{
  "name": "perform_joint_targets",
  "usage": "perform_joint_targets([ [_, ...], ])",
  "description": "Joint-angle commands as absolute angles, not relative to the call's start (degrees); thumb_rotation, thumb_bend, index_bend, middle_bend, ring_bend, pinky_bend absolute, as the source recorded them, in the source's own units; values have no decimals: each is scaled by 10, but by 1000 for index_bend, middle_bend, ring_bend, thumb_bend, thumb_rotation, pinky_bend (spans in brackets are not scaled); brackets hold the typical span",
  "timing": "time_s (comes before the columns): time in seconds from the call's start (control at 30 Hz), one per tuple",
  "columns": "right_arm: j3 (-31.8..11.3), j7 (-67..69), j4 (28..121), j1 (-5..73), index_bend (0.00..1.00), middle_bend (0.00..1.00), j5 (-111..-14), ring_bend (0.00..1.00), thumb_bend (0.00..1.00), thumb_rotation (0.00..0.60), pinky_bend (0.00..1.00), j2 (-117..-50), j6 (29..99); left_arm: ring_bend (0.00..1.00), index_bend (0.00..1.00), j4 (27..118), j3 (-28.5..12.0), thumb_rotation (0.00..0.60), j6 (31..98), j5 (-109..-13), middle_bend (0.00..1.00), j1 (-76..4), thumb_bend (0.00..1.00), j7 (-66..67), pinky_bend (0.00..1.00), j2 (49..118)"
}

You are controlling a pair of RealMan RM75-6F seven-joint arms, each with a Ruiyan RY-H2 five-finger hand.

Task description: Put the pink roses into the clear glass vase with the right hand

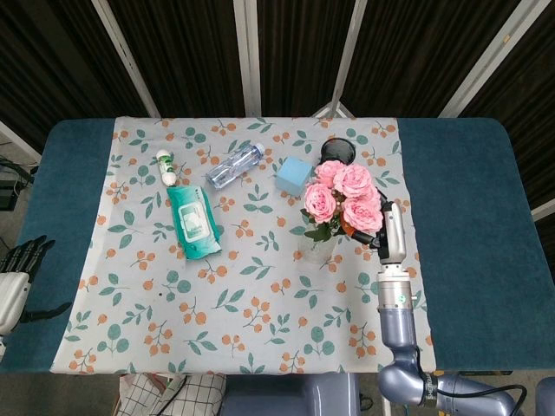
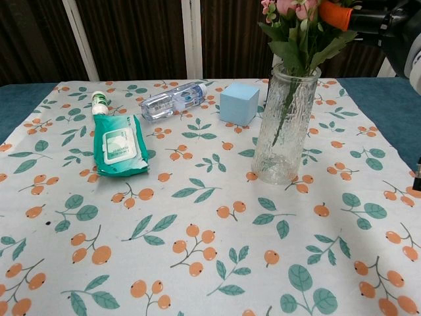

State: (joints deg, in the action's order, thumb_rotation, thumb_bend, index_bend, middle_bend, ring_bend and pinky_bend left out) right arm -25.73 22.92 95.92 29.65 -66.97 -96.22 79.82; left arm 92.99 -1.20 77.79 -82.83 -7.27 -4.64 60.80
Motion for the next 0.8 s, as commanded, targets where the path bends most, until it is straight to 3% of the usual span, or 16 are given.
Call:
perform_joint_targets([
  [0.03,-253,226,953,295,459,524,-670,512,404,600,404,-965,797,0,0,930,-12,600,778,-828,0,-73,0,-48,0,607],
  [0.13,-250,229,948,291,444,523,-669,503,404,600,404,-967,796,0,0,930,-12,600,780,-830,0,-72,0,-50,0,607],
  [0.23,-247,229,947,288,357,478,-674,447,404,600,394,-966,796,0,0,930,-11,600,780,-831,0,-72,0,-50,0,607],
  [0.37,-238,225,953,285,65,255,-682,220,404,600,251,-954,785,0,0,930,-11,600,780,-832,0,-72,0,-50,0,607],
  [0.43,-232,223,963,282,3,158,-683,129,404,600,178,-943,773,0,0,930,-11,600,781,-833,0,-72,0,-48,0,608],
  [0.6,-222,212,983,277,0,27,-680,13,388,600,94,-918,752,0,0,931,-11,600,782,-833,0,-72,0,-47,0,608],
  [0.8,-218,207,1020,266,0,0,-676,0,378,600,61,-881,736,0,0,932,-10,600,784,-833,0,-71,0,-46,0,608],
])
